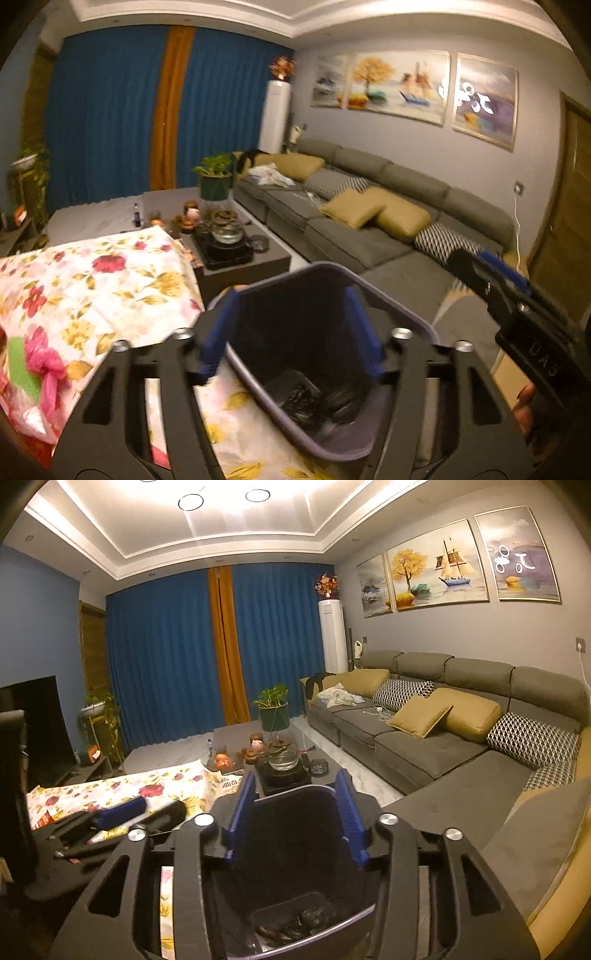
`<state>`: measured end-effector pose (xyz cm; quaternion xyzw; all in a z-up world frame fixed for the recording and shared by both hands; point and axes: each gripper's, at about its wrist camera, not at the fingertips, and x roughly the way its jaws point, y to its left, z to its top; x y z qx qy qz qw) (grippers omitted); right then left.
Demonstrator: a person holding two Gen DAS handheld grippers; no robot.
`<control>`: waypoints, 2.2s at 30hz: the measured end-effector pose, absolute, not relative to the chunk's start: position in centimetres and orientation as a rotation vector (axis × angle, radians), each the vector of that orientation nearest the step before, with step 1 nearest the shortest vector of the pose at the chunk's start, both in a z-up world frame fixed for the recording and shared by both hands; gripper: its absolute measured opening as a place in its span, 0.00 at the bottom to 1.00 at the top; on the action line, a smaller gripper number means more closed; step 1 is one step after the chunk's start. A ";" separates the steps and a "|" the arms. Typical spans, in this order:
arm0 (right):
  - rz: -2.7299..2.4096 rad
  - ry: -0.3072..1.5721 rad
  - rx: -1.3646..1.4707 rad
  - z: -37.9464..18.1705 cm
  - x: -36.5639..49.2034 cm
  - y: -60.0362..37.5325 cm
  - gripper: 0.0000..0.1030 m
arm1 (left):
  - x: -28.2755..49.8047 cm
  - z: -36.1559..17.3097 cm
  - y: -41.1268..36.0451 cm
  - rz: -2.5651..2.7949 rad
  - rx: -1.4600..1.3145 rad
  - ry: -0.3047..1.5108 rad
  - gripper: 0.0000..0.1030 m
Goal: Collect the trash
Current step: 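Return both grippers to the table, then grasp the white paper cup with the left gripper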
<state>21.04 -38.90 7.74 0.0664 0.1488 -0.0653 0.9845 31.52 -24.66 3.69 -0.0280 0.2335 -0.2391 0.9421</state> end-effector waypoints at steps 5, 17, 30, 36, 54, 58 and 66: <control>-0.134 0.288 0.138 7.9 19.4 -38.3 0.64 | 29.6 4.7 -23.2 -0.435 -0.034 0.430 0.81; -0.121 0.243 0.145 8.8 14.5 -35.6 0.74 | 22.5 5.7 -17.7 -0.368 -0.040 0.383 0.85; 0.069 0.303 0.122 6.9 11.6 -27.2 0.74 | 14.0 3.8 -5.9 -0.094 -0.073 0.374 0.85; 0.157 0.338 0.090 5.6 11.0 -22.1 0.74 | 10.2 1.8 0.4 0.063 -0.074 0.380 0.85; 0.312 0.426 -0.035 2.3 13.2 -10.0 0.74 | 8.0 -1.5 9.9 0.165 -0.162 0.442 0.85; 0.315 0.431 -0.045 2.2 13.9 -8.7 0.74 | 9.2 -2.3 9.9 0.137 -0.154 0.477 0.85; 0.299 0.437 -0.055 2.1 14.9 -8.3 0.74 | 12.5 -3.3 9.7 0.124 -0.150 0.568 0.85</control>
